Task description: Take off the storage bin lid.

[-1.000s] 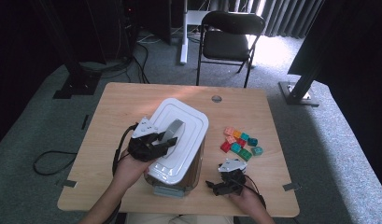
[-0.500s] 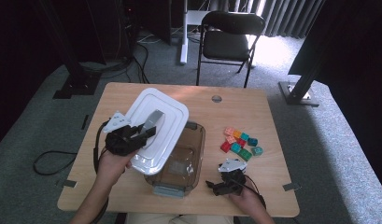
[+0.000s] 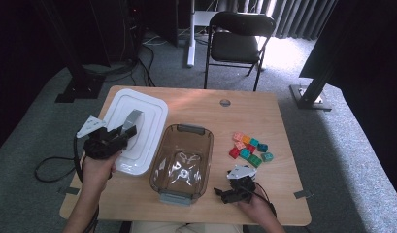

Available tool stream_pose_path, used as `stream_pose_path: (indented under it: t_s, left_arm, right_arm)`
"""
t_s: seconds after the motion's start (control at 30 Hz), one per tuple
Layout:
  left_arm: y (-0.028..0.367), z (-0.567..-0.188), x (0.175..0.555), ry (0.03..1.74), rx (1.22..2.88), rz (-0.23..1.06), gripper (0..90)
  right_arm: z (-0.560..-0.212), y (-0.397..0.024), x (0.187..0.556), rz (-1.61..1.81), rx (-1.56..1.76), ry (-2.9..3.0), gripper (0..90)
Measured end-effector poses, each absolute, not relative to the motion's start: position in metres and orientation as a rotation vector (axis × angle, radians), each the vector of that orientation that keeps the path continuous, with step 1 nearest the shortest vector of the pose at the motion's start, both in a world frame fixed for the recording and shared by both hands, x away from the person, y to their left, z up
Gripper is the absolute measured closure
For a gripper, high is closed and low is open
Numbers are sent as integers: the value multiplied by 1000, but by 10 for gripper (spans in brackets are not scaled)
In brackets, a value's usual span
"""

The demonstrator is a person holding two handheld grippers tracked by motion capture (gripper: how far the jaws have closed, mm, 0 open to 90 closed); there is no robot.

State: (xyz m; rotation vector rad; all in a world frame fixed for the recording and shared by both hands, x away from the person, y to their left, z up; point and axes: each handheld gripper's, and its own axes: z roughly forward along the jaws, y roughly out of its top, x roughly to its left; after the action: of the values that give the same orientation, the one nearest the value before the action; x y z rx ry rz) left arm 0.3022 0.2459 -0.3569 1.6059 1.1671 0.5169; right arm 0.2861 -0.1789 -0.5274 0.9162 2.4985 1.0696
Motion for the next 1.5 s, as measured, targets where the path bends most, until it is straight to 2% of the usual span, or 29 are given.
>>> stream_pose_path:
  t_s: [0.4, 0.7, 0.93, 1.5]
  left_arm:
    - [269, -395, 314, 1289, 1542, 554, 681]
    - [280, -437, 326, 1381, 1493, 505, 682]
    - [279, -470, 333, 1464, 1454, 483, 682]
    - [273, -512, 347, 1601, 1407, 418, 679]
  right_arm:
    - [-527, -179, 286, 1069, 915, 2498, 129]
    - [-527, -179, 286, 1068, 916, 2499, 129]
    - [-527, -179, 286, 1068, 916, 2499, 129]
    - [-527, -179, 286, 1069, 916, 2499, 129]
